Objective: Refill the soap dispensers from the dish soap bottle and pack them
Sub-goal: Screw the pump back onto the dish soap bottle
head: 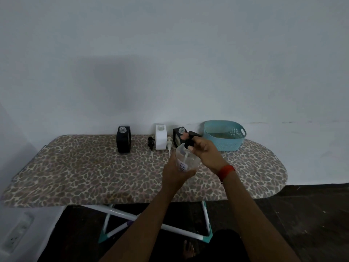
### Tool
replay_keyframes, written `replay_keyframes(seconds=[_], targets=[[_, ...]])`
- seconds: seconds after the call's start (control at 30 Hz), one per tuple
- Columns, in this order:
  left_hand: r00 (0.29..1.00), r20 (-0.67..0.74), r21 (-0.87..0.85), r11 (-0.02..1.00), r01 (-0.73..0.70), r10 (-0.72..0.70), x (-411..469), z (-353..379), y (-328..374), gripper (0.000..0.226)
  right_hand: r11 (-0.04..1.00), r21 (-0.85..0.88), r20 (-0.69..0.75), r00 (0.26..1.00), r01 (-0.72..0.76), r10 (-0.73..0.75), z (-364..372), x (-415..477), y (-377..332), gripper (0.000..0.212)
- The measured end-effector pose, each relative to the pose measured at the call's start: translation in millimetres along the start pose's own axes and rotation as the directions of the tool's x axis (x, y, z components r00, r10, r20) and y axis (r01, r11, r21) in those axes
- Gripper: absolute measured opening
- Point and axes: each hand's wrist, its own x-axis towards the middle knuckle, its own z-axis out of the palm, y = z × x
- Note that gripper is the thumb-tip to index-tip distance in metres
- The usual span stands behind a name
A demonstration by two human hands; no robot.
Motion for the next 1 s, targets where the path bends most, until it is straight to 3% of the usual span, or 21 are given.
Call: replay_keyframes(seconds=[0.07, 0.17, 0.3, 0.4, 0.5, 0.6, 0.67, 0.73, 0.87, 0.93, 1.0], targets=[[1.0, 0.003, 0.026, 1.0, 0.013, -0.013, -0.6, 1.4, 2.3, 0.092, 0.998, 0.043, -0.106, 0.993, -0.038, 0.042, 9.7, 0.9, -3.9, 0.037], [1.0, -0.026, 0.033, 0.999, 0.0, 0.001, -4.2, 9.3, 5.5, 0.101, 0.988, -0.11, -0.447, 0.893, -0.112, 0.052, 32.0, 3.5, 0.8, 0.039], [0.969, -0.227, 0.122, 0.99, -0.073, 0.099, -15.5, 19.2, 8.5, 0.075, 0.995, -0.093, -0.587, 0.809, -0.02, -0.039, 51.7, 1.8, -4.2, 0.054], [0.987, -0.155, 0.094, 0.995, -0.037, 0.051, -14.2, 13.2, 8.9, 0.087, 0.995, -0.1, -0.485, 0.874, -0.009, -0.041, 44.2, 3.5, -0.6, 0.052], [0.998, -0.063, 0.058, 0.998, -0.007, 0.01, -9.6, 7.3, 6.2, 0.098, 1.0, -0.004, -0.183, 0.983, 0.028, -0.028, 22.0, -0.4, 2.6, 0.043], [0.998, -0.051, 0.059, 0.998, 0.026, -0.023, -11.4, 6.3, 6.6, 0.1, 0.999, 0.016, -0.018, 0.999, 0.05, -0.05, 5.7, -5.0, -2.6, 0.038], [0.997, -0.067, 0.051, 0.998, 0.039, -0.036, -11.0, 7.6, 7.9, 0.098, 0.999, 0.022, -0.068, 0.997, 0.026, -0.024, 7.5, -3.2, -2.5, 0.034], [0.998, -0.07, 0.063, 0.998, 0.013, -0.009, -10.3, 9.3, 11.3, 0.098, 1.0, 0.004, -0.252, 0.968, -0.022, 0.022, 17.2, 1.5, 1.6, 0.034], [0.994, -0.096, 0.062, 0.997, 0.055, -0.049, -9.2, 14.5, 9.9, 0.101, 0.975, -0.208, -0.43, 0.903, -0.079, -0.018, 40.9, 10.2, -2.1, 0.045], [0.994, -0.082, 0.057, 0.996, 0.074, -0.069, -5.7, 13.1, 3.5, 0.104, 0.98, -0.187, -0.381, 0.925, -0.071, -0.005, 37.0, 11.9, -2.3, 0.036], [0.997, -0.03, 0.07, 0.995, 0.067, -0.065, -0.3, 5.2, -0.1, 0.102, 0.996, -0.072, -0.229, 0.973, -0.059, 0.041, 24.2, 7.8, -2.9, 0.025]])
